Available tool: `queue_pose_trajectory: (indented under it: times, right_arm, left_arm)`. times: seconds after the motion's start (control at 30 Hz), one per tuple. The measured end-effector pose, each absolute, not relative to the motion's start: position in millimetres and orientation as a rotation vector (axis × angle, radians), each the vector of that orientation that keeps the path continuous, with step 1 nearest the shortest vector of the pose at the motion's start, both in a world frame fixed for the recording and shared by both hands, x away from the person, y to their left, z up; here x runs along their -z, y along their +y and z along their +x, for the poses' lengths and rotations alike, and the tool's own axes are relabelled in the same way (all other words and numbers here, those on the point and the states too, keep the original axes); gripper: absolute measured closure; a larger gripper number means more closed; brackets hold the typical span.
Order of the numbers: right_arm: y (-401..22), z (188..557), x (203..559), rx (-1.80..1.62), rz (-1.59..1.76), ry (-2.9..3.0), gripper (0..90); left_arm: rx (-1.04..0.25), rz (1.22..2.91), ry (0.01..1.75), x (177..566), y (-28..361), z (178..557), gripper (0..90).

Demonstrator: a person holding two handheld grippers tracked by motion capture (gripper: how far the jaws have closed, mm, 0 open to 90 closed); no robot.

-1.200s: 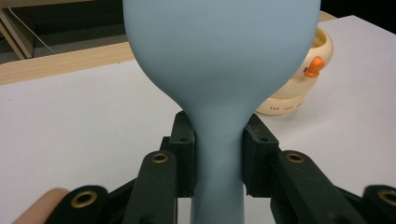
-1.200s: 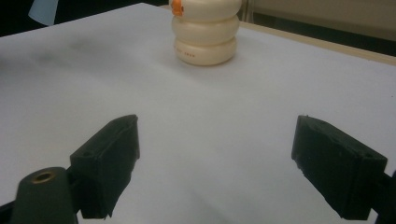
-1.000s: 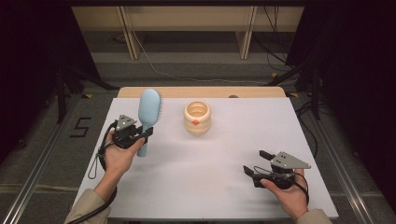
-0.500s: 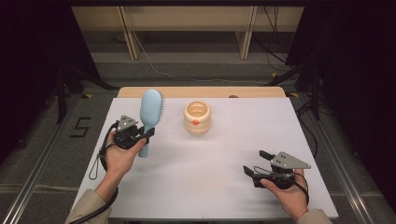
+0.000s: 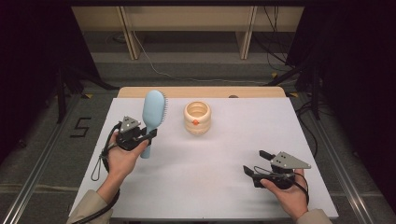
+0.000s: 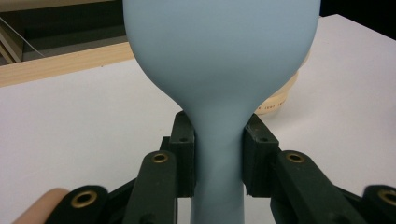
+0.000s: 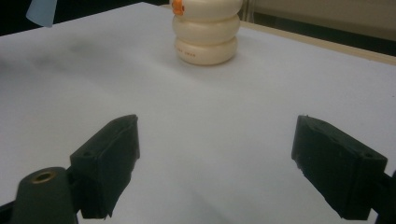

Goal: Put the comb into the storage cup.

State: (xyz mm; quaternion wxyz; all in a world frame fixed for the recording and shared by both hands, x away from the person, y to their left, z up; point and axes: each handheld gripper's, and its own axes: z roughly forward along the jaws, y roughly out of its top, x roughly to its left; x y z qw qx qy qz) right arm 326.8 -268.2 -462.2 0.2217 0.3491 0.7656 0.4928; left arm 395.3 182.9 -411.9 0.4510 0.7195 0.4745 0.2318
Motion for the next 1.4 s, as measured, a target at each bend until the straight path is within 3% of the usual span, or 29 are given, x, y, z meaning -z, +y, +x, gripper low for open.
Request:
queue_pose_trajectory:
  times: [1.4]
  right_arm:
    - [-267, 327, 463, -1.361, 0.971, 2.114, 15.9]
  left_arm:
    - [-0.521, 1.807, 1.115, 417, 158, 386, 69.5]
